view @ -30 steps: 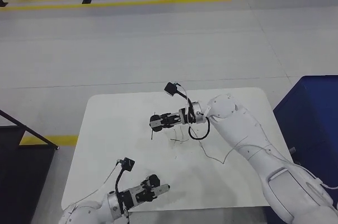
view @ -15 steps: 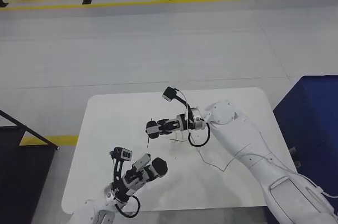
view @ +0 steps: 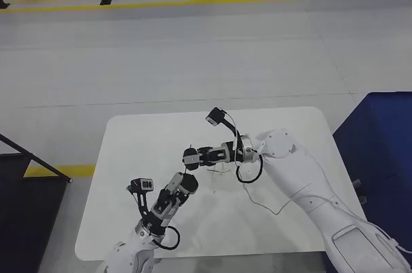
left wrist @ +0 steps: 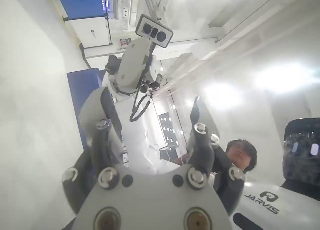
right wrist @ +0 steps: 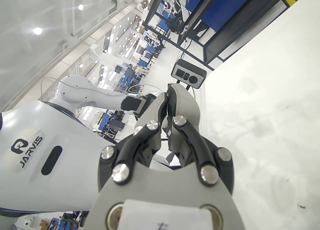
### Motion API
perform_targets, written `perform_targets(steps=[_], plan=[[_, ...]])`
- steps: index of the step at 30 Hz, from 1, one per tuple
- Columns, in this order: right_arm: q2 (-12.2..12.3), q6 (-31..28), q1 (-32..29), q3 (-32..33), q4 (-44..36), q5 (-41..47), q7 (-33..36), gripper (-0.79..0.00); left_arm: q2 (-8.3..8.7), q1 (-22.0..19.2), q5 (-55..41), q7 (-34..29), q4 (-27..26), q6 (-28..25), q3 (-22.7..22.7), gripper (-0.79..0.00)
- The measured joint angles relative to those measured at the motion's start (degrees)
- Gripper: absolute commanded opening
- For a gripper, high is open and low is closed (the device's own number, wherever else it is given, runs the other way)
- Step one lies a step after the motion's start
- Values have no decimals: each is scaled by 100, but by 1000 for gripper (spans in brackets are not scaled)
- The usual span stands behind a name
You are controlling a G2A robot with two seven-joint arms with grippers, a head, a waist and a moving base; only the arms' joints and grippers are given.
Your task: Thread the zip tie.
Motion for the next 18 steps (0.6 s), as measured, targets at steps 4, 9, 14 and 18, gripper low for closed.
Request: perform_targets(steps=[4, 9, 14, 18], plan=[[34, 51, -72, 72, -107, -72, -5, -785, -12, 10, 71, 55, 14, -82, 10, -465], [71, 95, -155, 150, -247, -114, 31, -785, -33, -19, 229, 210, 46, 15, 34, -502], [108, 112, -230, 245, -346, -99, 72, -785, -57, -48, 348, 319, 61, 37, 90, -610], [136, 134, -271, 311, -397, -124, 92, -785, -72, -56, 404, 366, 62, 45, 124, -751]])
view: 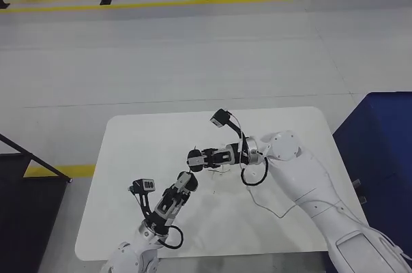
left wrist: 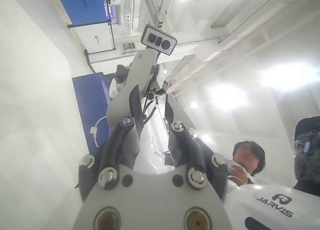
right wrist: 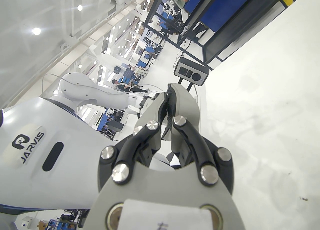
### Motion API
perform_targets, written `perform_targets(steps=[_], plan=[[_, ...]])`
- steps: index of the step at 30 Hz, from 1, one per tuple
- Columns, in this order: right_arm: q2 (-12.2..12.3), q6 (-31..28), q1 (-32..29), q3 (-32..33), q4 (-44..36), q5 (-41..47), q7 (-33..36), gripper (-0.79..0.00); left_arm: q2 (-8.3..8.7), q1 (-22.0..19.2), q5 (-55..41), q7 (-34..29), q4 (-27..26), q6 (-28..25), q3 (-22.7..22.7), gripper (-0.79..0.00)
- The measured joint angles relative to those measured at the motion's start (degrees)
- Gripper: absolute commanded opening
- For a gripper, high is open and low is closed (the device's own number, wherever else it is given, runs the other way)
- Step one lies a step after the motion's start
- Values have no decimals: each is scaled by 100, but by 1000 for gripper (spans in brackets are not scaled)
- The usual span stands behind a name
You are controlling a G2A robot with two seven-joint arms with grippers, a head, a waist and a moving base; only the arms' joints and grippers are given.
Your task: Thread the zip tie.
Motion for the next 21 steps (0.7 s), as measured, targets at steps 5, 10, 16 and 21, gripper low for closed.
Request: perform_targets(steps=[5, 10, 16, 21], plan=[[22, 13, -45, 47, -62, -6, 18, -785, -16, -2, 46, 22, 21, 10, 40, -785], [31, 44, -66, 61, -80, 24, 37, 0, -26, -6, 50, 27, 26, 28, 41, -785], [33, 72, -62, 61, -79, 23, 46, 0, -38, 9, -575, -114, -4, 144, 97, -785], [68, 266, -141, 195, -228, 107, -95, 0, -38, -12, -428, -46, -60, 86, 30, -785]])
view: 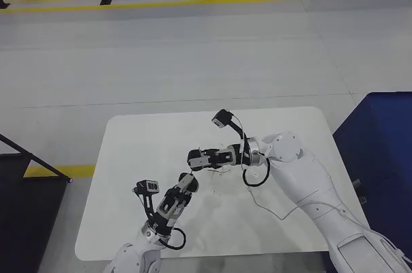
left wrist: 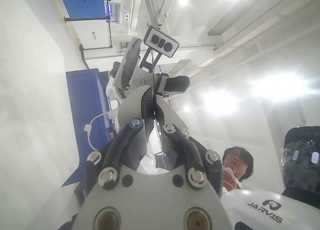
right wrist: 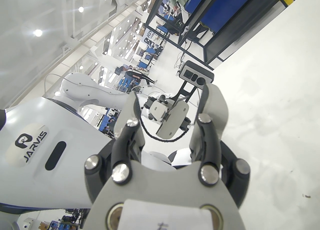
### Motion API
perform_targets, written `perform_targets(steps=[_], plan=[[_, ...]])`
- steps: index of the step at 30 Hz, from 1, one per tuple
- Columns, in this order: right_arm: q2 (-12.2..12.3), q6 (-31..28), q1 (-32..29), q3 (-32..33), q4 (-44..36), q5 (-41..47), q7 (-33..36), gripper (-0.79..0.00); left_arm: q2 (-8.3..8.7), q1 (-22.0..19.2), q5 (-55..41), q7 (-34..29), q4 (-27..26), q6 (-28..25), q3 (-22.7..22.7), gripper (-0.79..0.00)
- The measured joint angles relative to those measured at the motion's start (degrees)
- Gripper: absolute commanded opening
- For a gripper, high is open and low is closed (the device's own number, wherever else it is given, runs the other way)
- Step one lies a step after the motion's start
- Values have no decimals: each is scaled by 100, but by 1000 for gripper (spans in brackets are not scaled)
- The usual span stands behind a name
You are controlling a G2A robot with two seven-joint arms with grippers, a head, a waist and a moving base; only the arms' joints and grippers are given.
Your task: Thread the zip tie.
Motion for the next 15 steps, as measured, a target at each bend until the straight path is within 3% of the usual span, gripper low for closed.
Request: perform_targets(steps=[4, 7, 11, 13, 15], plan=[[130, 859, -60, 515, 57, 835, 436, 0, -16, 101, 1242, 892, -127, -956, -468, -785], [214, 1753, -56, 783, 176, 1338, 884, 0, -97, 183, 3467, 2170, -257, -1536, -886, -785], [249, 2948, -4, 794, 204, 1669, 1228, 0, -231, 223, 6487, 4230, -235, -1279, -933, -785], [248, 3020, 2, 792, 199, 1691, 1249, 0, -233, 222, 7206, 4839, -230, -1254, -922, -785], [248, 3000, 1, 793, 199, 1686, 1241, 0, -230, 221, 7492, 4997, -232, -1278, -923, -785]])
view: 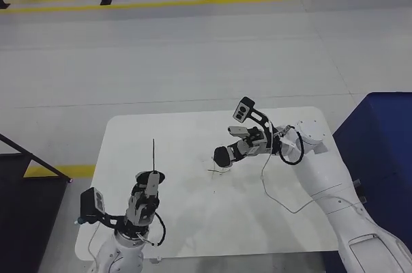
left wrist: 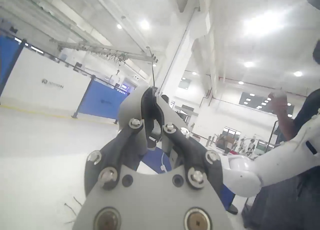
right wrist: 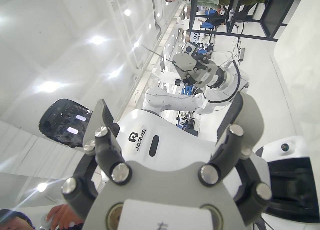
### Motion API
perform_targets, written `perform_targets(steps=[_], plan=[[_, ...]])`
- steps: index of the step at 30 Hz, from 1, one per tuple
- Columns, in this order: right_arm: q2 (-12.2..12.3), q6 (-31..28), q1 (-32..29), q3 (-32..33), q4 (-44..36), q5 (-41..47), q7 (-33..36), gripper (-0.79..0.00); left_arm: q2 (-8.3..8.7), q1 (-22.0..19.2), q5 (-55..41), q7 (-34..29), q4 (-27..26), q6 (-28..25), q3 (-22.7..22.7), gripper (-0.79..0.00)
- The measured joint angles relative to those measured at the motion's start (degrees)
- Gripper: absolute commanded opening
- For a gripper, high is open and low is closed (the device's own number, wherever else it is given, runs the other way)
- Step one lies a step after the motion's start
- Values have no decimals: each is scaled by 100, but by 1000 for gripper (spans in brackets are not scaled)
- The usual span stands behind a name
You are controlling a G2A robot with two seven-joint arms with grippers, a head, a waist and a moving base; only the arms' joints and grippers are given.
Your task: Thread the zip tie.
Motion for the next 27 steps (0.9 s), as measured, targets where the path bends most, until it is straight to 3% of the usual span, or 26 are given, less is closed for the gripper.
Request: perform_targets(steps=[4, 7, 10, 12, 14, 17, 20, 25, 27], plan=[[-14, 233, -93, -142, -186, 55, 93, 0, 7, -80, -620, -740, -133, 120, -117, -785], [-2, 633, -122, -199, -350, 144, 278, 0, 20, -38, -268, -341, -439, 1012, -278, -785], [40, 1000, -123, -87, -327, 284, 343, 0, 50, 46, 1325, 1016, -315, 2060, -172, -785], [72, 1267, -139, 5, -327, 390, 328, 0, 81, 41, 3070, 1739, -170, 2778, -203, -785], [103, 1473, -168, 14, -384, 431, 196, 0, 108, 0, 4758, 2057, -34, 3419, -242, -785], [155, 1679, -190, -46, -456, 263, -27, 0, 117, -31, 6464, 2109, 80, 4093, -149, -785], [170, 1651, -195, -54, -513, 149, -163, 0, 111, -34, 7022, 2167, 85, 4151, -97, -785], [169, 1666, -285, -179, -668, -6, -166, 0, 114, -41, 6855, 2139, 77, 4148, -110, -785], [190, 1728, -357, -312, -847, -293, -193, 0, 128, -52, 7195, 1850, 40, 4366, -158, -785]])
